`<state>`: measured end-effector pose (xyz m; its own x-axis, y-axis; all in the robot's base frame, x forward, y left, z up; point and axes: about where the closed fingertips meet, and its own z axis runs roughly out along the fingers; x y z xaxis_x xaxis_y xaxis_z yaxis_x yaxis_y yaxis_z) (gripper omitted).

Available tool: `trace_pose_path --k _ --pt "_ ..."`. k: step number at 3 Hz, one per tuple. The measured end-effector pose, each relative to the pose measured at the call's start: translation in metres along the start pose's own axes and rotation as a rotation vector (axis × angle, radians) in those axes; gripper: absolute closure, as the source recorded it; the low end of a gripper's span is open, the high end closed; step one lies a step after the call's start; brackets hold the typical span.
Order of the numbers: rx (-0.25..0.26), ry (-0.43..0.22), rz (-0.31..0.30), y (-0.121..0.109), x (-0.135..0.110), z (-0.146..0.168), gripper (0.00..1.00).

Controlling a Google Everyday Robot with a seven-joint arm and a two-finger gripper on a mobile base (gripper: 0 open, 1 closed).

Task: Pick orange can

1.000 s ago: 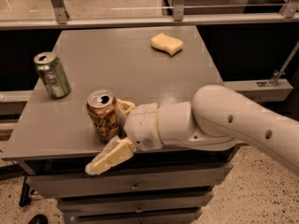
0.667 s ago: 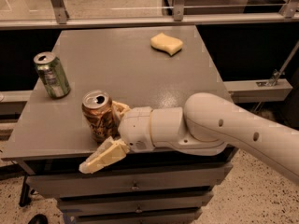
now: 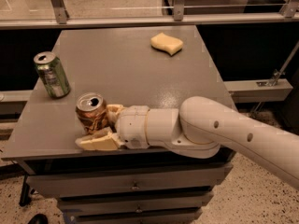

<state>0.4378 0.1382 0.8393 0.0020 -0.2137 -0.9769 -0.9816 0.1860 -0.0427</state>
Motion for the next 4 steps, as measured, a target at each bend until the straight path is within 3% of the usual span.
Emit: trace_pose_path --k 2,3,4 --pt "0.035 -0.068 -0.023 -0.019 -0.023 0.003 0.86" --pt "0.059 -0.126 -0.036 -0.027 -0.056 0.001 1.00" --pt "0.060 -0.135 -0.038 -0.027 -0.062 0.001 1.00"
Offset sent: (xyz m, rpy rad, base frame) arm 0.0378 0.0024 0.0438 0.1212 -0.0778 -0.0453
